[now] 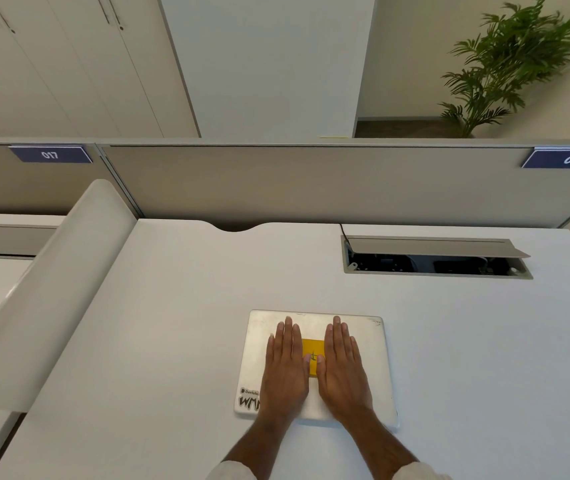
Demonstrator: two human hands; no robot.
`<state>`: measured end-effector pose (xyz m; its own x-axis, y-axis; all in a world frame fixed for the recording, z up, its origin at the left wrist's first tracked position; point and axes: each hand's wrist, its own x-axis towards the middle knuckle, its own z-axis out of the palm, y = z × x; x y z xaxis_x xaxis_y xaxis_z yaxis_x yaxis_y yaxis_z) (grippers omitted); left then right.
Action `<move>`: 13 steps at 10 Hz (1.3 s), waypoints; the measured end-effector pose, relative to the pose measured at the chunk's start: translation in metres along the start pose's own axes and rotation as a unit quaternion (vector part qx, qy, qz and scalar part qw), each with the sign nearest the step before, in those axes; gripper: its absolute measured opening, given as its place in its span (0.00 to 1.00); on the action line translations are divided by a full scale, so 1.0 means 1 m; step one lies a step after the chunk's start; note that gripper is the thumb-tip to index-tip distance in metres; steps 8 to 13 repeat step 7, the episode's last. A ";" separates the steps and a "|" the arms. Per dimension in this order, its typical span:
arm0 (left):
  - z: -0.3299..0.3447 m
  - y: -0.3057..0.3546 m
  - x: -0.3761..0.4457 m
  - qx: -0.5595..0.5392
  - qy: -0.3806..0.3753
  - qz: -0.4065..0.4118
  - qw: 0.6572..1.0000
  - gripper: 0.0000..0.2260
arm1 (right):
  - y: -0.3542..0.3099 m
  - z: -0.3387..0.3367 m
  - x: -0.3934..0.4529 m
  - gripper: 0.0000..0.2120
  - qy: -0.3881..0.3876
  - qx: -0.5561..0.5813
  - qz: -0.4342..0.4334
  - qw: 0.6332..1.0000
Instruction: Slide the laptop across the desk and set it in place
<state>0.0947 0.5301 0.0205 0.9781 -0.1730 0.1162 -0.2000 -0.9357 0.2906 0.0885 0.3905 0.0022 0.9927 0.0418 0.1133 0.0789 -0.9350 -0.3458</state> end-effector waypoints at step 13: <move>-0.046 0.014 0.070 0.025 0.054 0.029 0.998 0.26 | -0.010 -0.057 0.063 0.28 0.052 -0.011 -0.021 0.998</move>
